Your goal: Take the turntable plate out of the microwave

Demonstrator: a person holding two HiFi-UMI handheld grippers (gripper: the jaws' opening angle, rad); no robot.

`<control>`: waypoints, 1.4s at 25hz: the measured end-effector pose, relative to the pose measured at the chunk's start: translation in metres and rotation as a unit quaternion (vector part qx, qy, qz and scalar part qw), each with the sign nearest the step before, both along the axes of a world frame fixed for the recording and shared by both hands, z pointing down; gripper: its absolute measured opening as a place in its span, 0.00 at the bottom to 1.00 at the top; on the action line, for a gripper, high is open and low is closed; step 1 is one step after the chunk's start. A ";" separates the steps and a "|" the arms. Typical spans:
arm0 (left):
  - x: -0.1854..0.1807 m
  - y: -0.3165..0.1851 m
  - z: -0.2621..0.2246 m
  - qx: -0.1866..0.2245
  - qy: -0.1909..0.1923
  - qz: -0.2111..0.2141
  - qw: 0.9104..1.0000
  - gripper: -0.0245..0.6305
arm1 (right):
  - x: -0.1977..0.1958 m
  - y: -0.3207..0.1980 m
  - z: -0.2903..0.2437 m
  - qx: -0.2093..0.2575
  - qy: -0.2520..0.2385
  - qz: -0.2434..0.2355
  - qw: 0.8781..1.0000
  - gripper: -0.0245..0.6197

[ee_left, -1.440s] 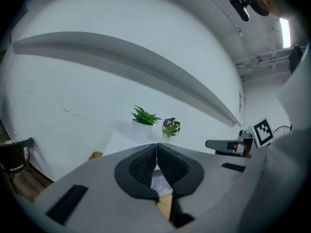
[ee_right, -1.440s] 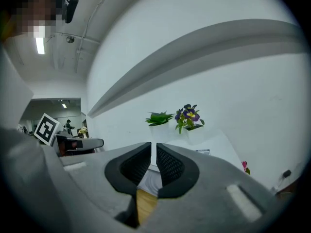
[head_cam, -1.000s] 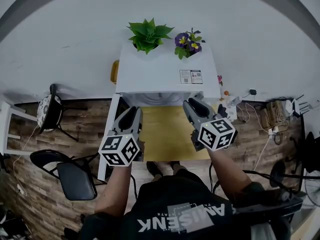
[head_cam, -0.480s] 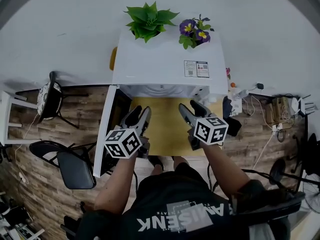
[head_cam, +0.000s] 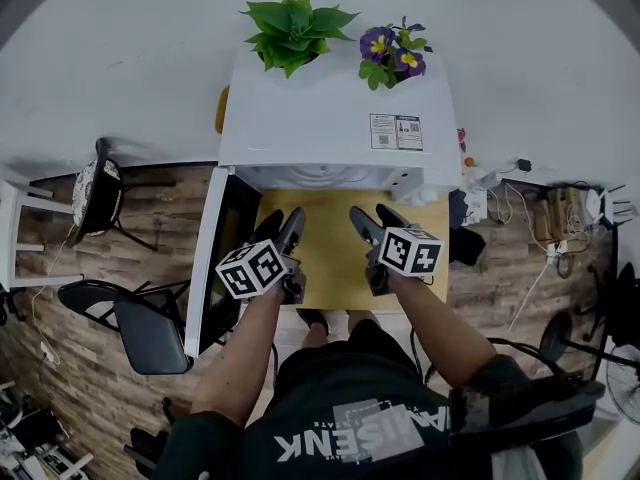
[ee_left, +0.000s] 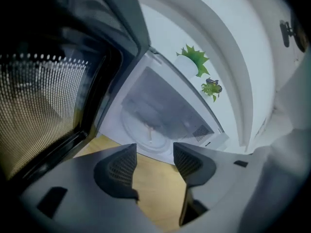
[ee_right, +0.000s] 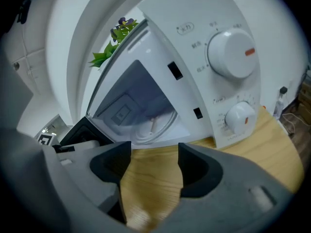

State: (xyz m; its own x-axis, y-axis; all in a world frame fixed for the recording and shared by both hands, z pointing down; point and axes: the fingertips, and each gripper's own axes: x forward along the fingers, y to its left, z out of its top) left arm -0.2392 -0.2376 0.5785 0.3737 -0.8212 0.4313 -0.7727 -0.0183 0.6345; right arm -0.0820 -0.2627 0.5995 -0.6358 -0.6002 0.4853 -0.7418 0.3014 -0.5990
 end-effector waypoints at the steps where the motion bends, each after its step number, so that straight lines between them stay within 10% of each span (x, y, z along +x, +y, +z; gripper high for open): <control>1: -0.001 -0.003 0.005 -0.004 0.009 -0.007 1.000 0.38 | -0.002 -0.001 0.003 -0.006 -0.009 0.006 1.000 0.49; 18: -0.010 -0.051 0.064 -0.039 0.137 -0.094 0.985 0.44 | -0.035 -0.038 0.062 -0.110 -0.088 0.078 0.987 0.62; 35: -0.008 -0.084 0.101 -0.107 0.144 -0.125 0.976 0.44 | -0.052 -0.074 0.082 -0.173 -0.111 0.179 0.962 0.62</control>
